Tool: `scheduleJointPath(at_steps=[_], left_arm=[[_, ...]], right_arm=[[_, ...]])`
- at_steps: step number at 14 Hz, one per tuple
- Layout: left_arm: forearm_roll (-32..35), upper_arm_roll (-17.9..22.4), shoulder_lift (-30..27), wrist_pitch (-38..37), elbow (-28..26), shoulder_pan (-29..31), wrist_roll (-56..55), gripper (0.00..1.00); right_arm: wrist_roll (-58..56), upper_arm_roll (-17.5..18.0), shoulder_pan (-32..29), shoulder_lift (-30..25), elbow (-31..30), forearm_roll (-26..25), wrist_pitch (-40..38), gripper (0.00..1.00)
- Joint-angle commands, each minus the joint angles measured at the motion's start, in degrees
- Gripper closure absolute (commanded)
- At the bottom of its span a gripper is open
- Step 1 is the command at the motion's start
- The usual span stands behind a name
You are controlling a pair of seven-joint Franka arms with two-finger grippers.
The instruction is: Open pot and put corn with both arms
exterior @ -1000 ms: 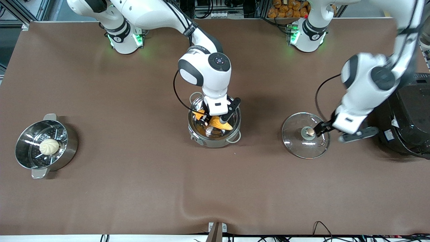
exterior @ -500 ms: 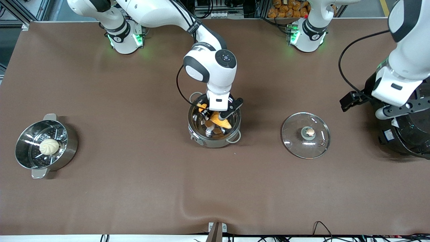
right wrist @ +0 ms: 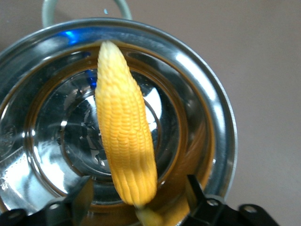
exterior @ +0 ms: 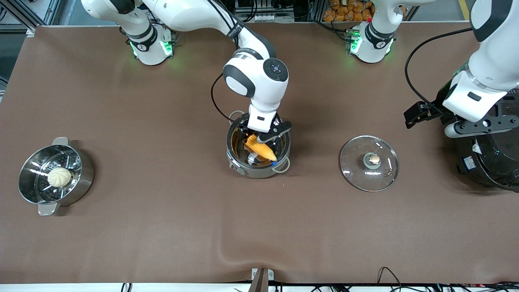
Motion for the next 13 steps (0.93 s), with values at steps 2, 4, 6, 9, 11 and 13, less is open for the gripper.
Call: scheduleJointPath(at_steps=[2,4,6,9,11,13], left_arm=[[-1.3,0.3,-1.5,-3.4,0.8,0.4,0.8,0.0],[-1.4,0.4,-1.5,-6.8,0.8,1.3,-4.1,0.0],[-1.3,0.4,-1.6,-7.6,0.7,1.3,-5.5,0.0],[-0.8,0.0,-1.7,-7.6,0.8,1.3,-5.3,0.0],[-0.5,-0.1,-1.5,-7.6,1.0,1.1,-5.4,0.0],[-0.5,-0.1,-1.2,-7.6,1.0,1.2,-5.5,0.0]], right_arm=[[1.5,0.1,-3.3,-4.0,0.1,3.6,-3.4,0.0],[1.0,0.1,-6.7,-5.5,0.0,8.2,-3.6,0.0],[-2.0,0.1,-10.1,-6.9,-0.9,8.5,-5.4,0.0],[-8.5,0.1,-18.8,-11.1,-3.1,15.2,-10.4,0.0],[-17.5,0.2,-25.9,-13.1,-4.4,15.6,-12.5,0.0],[-28.0,0.2,-33.3,-15.5,-5.2,15.7,-13.8,0.0]])
